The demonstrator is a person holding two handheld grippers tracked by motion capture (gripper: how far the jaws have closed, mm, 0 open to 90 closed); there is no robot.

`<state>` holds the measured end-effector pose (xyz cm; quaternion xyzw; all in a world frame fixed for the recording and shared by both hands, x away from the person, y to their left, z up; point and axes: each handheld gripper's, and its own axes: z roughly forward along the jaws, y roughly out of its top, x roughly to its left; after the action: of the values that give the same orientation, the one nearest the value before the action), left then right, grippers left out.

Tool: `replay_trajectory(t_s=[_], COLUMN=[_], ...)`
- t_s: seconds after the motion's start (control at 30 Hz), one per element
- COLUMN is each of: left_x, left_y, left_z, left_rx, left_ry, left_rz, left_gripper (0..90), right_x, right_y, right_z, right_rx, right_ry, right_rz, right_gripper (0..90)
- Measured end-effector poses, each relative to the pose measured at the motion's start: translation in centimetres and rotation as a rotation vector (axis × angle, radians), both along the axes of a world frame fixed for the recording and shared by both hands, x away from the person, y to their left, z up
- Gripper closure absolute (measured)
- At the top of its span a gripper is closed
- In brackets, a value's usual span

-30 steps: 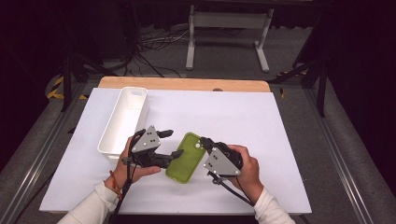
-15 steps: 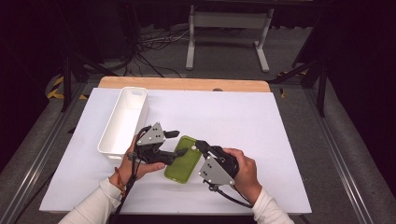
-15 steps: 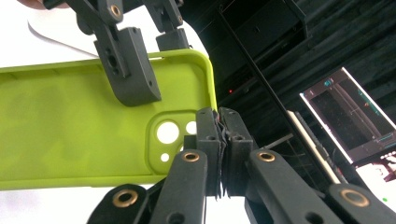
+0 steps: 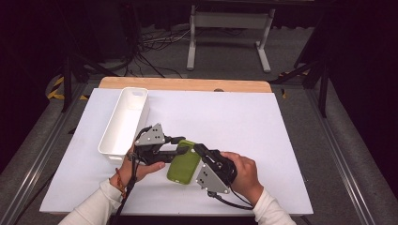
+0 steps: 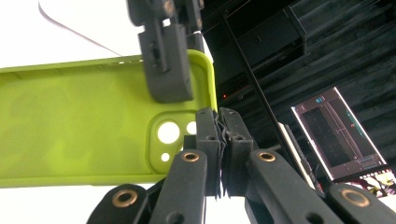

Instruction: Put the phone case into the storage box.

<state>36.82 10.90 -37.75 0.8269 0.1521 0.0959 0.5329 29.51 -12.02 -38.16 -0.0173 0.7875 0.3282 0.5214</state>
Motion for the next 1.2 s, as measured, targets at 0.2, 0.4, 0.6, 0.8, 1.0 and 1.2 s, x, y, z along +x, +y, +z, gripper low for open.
replay_trajectory(t_s=[0.2, 0.4, 0.6, 0.8, 1.0, 1.2], left_x=[-0.2, -0.4, -0.7, -1.0, -1.2, -1.2], left_y=[0.1, 0.2, 0.2, 0.3, 0.4, 0.7], left_z=[0.2, 0.4, 0.6, 0.7, 0.9, 1.0], left_rx=[-0.014, -0.018, -0.017, -0.026, -0.035, -0.054], left_ry=[0.004, -0.010, -0.039, -0.064, -0.096, -0.093], left_rz=[0.000, 0.005, 0.009, 0.018, 0.022, 0.038], left_gripper=[70.5, 73.5, 76.4, 77.1, 77.2, 77.3], right_x=[0.0, -0.1, -0.1, -0.2, -0.2, 0.0], right_y=[0.1, 0.1, 0.0, 0.0, -0.1, -0.5], right_z=[-0.1, 0.0, 0.0, 0.2, 0.3, 0.7], right_rx=[-0.005, -0.009, -0.016, 0.003, 0.062, 0.124], right_ry=[-0.007, -0.019, -0.027, -0.031, -0.012, 0.035], right_rz=[0.006, 0.001, -0.005, -0.003, -0.001, 0.004], right_gripper=[88.1, 88.0, 87.9, 87.0, 84.1, 82.9])
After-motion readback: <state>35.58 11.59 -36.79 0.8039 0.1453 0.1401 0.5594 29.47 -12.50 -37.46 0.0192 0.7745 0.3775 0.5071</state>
